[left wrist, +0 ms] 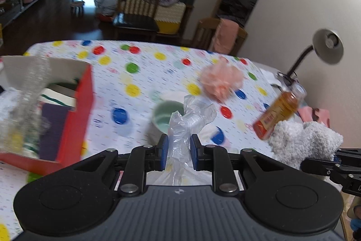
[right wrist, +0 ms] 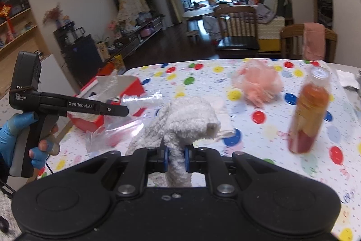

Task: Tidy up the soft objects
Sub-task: 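Carry the plastic bag and grey towel over the red box with both tools, then lower the plastic bag and grey towel into the box and open both tools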

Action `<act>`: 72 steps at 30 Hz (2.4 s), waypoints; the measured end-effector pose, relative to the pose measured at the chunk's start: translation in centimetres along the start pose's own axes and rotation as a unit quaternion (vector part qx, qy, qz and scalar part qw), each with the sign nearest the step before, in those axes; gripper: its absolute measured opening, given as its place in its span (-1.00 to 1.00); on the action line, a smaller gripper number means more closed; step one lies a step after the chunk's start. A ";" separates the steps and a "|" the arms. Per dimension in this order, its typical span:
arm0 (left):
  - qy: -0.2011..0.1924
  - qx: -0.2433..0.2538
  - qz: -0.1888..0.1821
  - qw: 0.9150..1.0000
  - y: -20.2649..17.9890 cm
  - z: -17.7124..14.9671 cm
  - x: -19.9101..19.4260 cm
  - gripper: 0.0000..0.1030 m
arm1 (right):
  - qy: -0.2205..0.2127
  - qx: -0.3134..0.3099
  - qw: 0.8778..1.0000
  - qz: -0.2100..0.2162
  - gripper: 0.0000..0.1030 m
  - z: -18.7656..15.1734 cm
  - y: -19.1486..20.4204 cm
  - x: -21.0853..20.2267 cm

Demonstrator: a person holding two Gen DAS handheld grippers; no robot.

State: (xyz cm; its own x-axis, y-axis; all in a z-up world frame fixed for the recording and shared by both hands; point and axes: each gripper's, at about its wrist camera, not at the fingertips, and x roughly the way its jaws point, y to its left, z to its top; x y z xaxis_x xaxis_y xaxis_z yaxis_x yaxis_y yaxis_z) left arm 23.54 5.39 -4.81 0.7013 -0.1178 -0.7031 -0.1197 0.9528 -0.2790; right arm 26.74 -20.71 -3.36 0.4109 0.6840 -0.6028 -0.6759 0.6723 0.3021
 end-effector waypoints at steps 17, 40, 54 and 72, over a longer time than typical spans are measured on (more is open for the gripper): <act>-0.037 -0.028 0.045 0.998 12.4 1.8 -6.1 -0.60 | 0.013 -0.039 0.999 0.034 -0.76 3.8 10.4 6.5; -0.052 -0.033 0.096 0.993 29.2 4.1 -10.0 -0.61 | 0.039 -0.086 0.995 0.018 -0.76 8.6 23.4 19.1; -0.032 0.016 0.106 0.994 31.1 7.3 -3.8 -0.60 | 0.095 -0.114 0.989 -0.009 -0.76 9.7 25.4 26.9; 0.023 0.030 0.114 0.993 31.6 7.1 2.6 -0.60 | 0.140 -0.095 0.985 -0.043 -0.58 8.6 24.7 31.2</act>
State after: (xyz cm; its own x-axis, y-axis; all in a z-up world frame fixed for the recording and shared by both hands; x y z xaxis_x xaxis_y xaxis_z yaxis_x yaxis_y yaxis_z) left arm 26.59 37.19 -10.85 0.6280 0.0925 -0.7727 -0.2298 0.9707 -0.0706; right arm 28.17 19.65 -8.37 0.3034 0.5042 -0.8085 -0.7593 0.6406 0.1145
